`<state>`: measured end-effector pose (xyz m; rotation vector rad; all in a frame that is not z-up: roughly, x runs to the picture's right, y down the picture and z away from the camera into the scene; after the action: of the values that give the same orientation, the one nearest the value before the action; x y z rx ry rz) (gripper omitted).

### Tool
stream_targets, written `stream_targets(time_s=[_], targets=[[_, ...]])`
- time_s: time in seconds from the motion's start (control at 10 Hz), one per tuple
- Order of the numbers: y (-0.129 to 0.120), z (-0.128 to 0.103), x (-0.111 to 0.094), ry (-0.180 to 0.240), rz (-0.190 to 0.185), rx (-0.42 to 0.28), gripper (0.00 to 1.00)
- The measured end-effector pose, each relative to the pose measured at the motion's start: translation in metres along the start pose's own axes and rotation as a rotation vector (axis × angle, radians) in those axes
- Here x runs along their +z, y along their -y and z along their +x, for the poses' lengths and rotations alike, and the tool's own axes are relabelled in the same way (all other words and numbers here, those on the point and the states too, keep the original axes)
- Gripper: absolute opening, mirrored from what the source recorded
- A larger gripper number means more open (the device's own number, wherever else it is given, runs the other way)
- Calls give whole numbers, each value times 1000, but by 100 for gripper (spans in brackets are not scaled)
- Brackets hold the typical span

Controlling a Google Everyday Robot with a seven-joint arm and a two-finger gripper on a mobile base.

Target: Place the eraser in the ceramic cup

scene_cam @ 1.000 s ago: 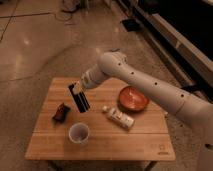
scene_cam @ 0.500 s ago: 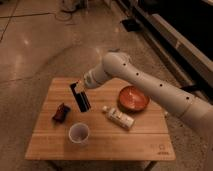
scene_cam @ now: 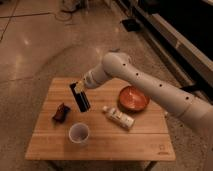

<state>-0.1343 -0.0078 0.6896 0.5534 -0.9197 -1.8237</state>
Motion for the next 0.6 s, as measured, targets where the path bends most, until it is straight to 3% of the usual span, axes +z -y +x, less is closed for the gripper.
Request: stream_targets(time_s=[0.4,0.6], targets=[[35,-4,-18,-143,62,-74,0],[49,-17,-23,-179,84,-99,0]])
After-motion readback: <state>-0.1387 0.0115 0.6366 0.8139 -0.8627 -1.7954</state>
